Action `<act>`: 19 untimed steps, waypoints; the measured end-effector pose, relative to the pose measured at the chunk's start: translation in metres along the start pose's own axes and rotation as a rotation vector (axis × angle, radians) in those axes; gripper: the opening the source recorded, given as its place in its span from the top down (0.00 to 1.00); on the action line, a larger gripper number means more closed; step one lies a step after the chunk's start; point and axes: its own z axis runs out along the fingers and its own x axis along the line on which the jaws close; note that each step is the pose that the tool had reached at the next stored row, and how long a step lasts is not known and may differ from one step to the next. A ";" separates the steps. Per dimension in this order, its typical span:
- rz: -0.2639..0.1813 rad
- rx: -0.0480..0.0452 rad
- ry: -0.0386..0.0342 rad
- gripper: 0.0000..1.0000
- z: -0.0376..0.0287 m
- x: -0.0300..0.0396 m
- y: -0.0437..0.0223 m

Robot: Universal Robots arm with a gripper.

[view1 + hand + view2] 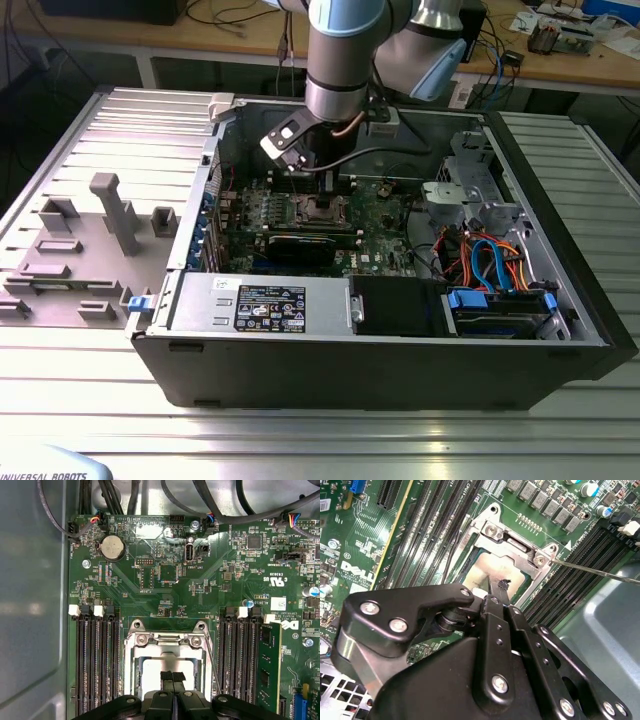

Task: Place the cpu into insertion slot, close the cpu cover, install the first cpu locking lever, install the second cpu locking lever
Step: 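Install the first cpu locking lever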

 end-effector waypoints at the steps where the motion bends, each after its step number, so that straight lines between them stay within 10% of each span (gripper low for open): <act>1: 0.000 0.0000 0.0000 0.89 -0.0009 0.0000 0.0000; 19: 0.000 0.0000 0.0000 0.89 -0.0307 0.0005 -0.0002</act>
